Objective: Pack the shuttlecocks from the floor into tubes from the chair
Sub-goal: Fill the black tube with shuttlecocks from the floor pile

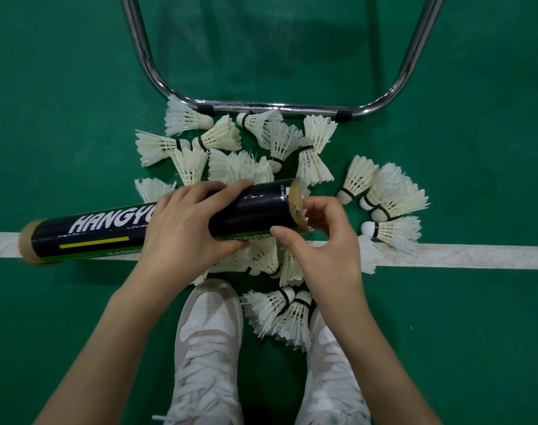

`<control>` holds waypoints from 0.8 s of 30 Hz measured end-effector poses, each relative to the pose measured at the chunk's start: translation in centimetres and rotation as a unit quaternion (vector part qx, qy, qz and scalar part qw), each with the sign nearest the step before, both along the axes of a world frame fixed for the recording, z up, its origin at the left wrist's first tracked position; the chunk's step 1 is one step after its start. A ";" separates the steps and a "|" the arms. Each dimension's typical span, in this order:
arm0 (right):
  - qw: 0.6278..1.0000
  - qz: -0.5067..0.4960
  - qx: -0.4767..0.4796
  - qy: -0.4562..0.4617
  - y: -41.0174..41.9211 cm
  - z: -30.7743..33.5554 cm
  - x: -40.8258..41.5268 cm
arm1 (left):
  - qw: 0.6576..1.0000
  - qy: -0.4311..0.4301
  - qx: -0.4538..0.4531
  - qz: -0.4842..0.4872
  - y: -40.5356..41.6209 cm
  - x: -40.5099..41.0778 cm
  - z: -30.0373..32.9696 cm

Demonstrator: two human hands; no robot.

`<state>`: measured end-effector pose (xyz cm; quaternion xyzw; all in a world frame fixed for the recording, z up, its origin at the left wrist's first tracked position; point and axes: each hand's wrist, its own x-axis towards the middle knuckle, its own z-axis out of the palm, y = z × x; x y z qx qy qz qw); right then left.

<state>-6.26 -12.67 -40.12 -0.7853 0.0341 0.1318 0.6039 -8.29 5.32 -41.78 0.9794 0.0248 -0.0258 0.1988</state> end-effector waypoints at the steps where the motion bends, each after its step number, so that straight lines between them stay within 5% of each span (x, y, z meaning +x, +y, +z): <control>1: 1.000 -0.002 -0.003 -0.001 0.0 0.0 0.0 | 1.000 0.001 0.001 0.000 0.0 0.0 0.0; 24: 0.977 0.181 0.079 0.084 -1.8 1.4 1.8 | 1.000 -0.007 0.003 -0.027 -0.7 -0.2 0.6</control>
